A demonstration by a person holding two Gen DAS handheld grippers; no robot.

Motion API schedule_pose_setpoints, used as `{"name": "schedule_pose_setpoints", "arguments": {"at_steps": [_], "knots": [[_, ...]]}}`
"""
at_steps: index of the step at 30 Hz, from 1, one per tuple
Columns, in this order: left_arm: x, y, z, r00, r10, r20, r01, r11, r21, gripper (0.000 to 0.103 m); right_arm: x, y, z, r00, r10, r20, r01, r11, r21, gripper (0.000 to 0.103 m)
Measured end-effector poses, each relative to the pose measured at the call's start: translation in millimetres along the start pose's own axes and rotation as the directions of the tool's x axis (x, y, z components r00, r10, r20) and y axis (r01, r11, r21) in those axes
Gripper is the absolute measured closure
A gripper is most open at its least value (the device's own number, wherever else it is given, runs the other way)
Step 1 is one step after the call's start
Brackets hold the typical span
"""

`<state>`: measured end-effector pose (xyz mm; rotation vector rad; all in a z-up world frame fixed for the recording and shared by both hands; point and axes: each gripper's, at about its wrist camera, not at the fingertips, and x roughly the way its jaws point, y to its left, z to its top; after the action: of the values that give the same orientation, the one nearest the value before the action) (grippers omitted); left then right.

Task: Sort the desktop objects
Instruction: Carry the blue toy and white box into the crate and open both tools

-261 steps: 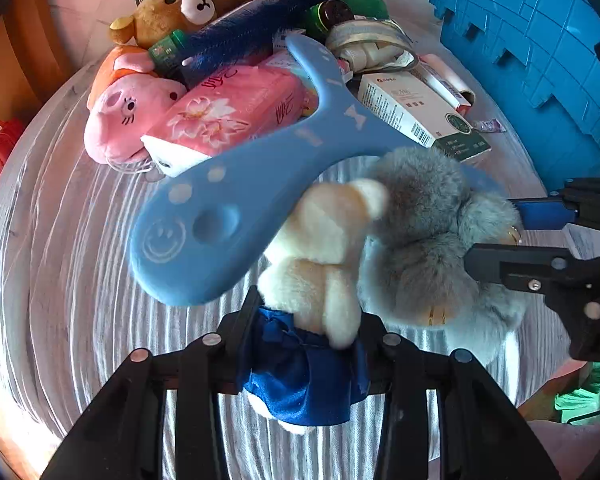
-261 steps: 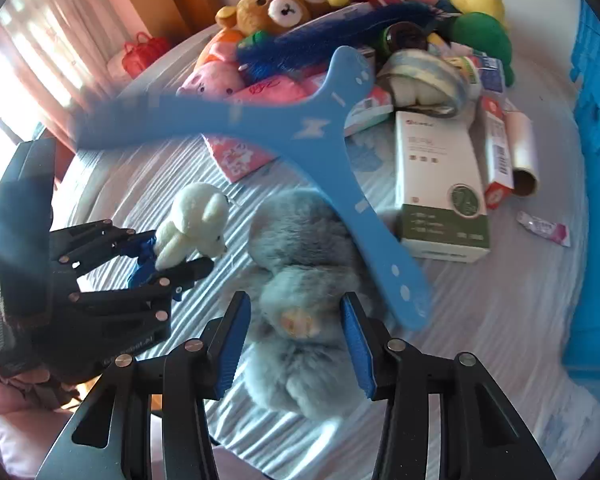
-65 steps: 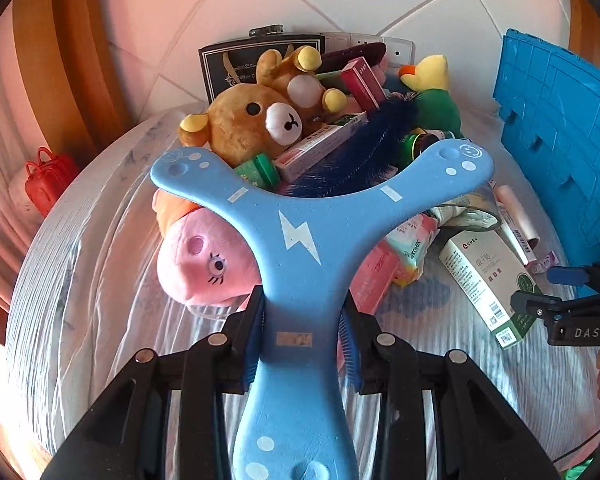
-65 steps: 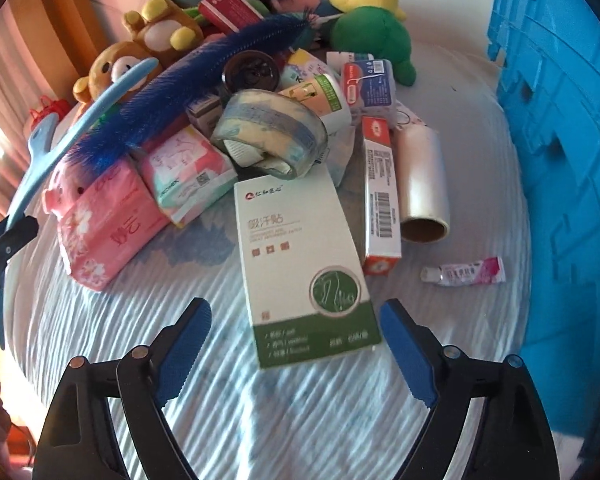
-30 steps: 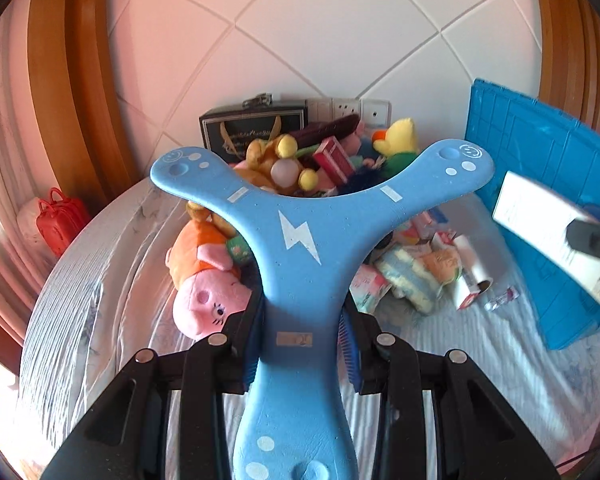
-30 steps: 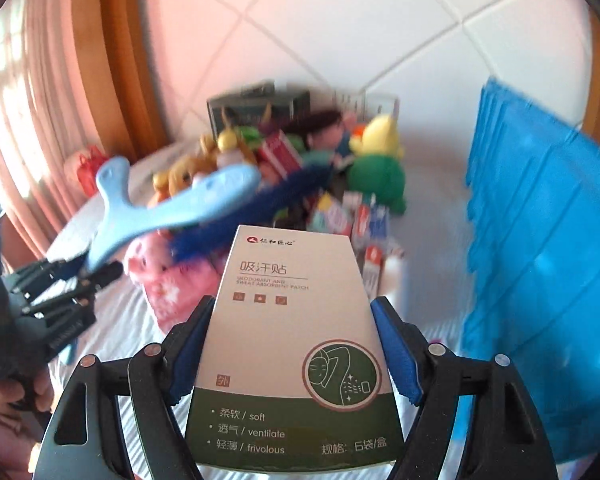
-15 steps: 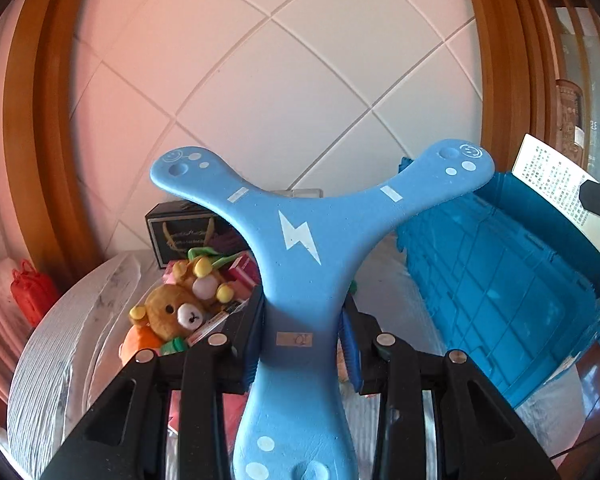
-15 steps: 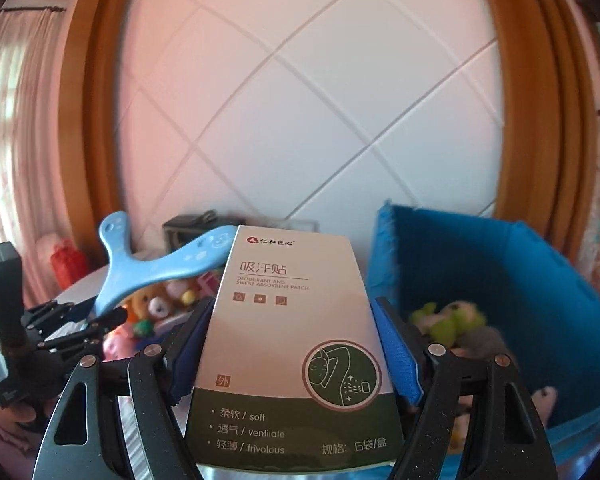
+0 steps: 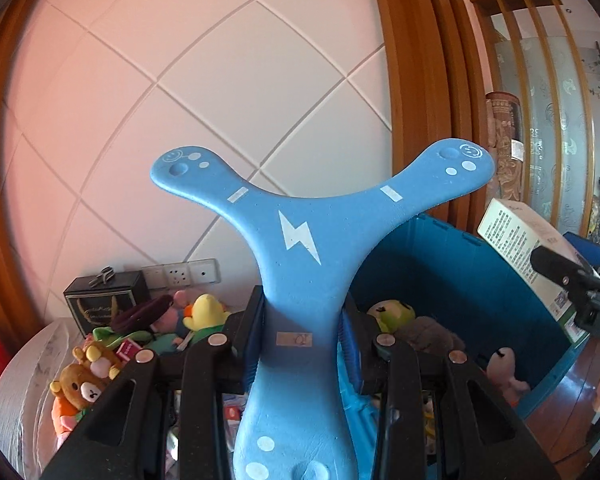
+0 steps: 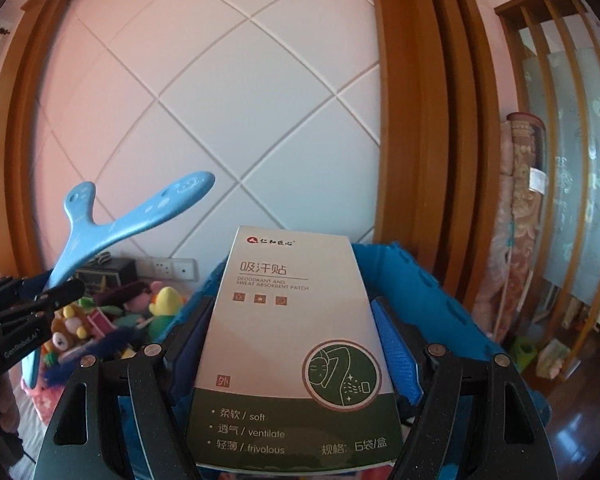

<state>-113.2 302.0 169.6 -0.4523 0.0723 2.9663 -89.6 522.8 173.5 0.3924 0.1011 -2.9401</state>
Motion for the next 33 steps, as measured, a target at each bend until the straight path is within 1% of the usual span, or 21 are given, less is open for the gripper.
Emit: {"name": "schedule_pose_setpoints", "arguments": {"at_steps": [3, 7, 9, 12, 16, 19, 21, 22, 23, 27, 28, 31, 33], "knots": [[7.3, -31.5, 11.5, 0.999, -0.035, -0.001, 0.035, 0.999, 0.005, 0.07, 1.3, -25.7, -0.3, 0.999, -0.038, 0.003, 0.038, 0.999, 0.008, 0.026], [24.2, -71.3, 19.6, 0.995, -0.094, -0.043, 0.094, 0.996, 0.004, 0.07, 3.8, -53.5, -7.1, 0.997, -0.078, 0.0, 0.078, 0.997, 0.025, 0.026], [30.7, -88.4, 18.7, 0.994, -0.098, -0.057, 0.099, 0.995, 0.025, 0.07, 7.5, -64.7, -8.8, 0.996, -0.094, -0.004, 0.094, 0.995, 0.037, 0.026], [44.5, -103.7, 18.4, 0.991, -0.1, -0.088, 0.104, 0.994, 0.043, 0.07, 17.8, -83.7, -10.0, 0.993, -0.117, -0.006, 0.117, 0.992, 0.056, 0.026], [69.1, -112.4, 15.5, 0.984, -0.096, -0.151, 0.103, 0.994, 0.042, 0.07, 30.1, -103.8, -8.3, 0.99, -0.14, -0.007, 0.14, 0.987, 0.077, 0.026], [82.3, -117.7, 12.1, 0.98, -0.094, -0.177, 0.104, 0.994, 0.045, 0.07, 41.2, -109.2, -8.2, 0.989, -0.149, -0.012, 0.15, 0.985, 0.082, 0.026], [89.5, -122.5, 10.9, 0.975, -0.103, -0.196, 0.114, 0.992, 0.046, 0.07, 47.8, -109.5, -9.2, 0.987, -0.157, -0.015, 0.158, 0.985, 0.075, 0.026], [92.4, -122.3, 10.7, 0.969, -0.124, -0.212, 0.133, 0.991, 0.031, 0.07, 51.1, -108.8, -9.3, 0.987, -0.162, -0.016, 0.163, 0.984, 0.071, 0.026], [93.2, -123.1, 10.6, 0.966, -0.141, -0.219, 0.149, 0.989, 0.021, 0.07, 55.8, -108.5, -9.3, 0.986, -0.167, -0.017, 0.168, 0.984, 0.066, 0.026], [95.6, -124.1, 8.8, 0.959, -0.149, -0.241, 0.159, 0.987, 0.021, 0.069, 71.4, -104.1, -11.5, 0.984, -0.177, -0.027, 0.179, 0.983, 0.049, 0.026], [96.0, -124.0, 8.2, 0.958, -0.149, -0.244, 0.159, 0.987, 0.019, 0.069, 73.3, -101.9, -11.9, 0.983, -0.178, -0.039, 0.18, 0.983, 0.044, 0.026], [96.8, -125.0, 6.3, 0.956, -0.149, -0.251, 0.158, 0.987, 0.014, 0.069, 71.4, -101.2, -9.6, 0.979, -0.204, -0.015, 0.204, 0.979, 0.023, 0.026], [98.6, -123.3, 5.4, 0.953, -0.158, -0.259, 0.164, 0.986, 0.005, 0.069, 73.9, -100.3, -9.5, 0.979, -0.203, -0.031, 0.203, 0.979, 0.018, 0.026]]}}
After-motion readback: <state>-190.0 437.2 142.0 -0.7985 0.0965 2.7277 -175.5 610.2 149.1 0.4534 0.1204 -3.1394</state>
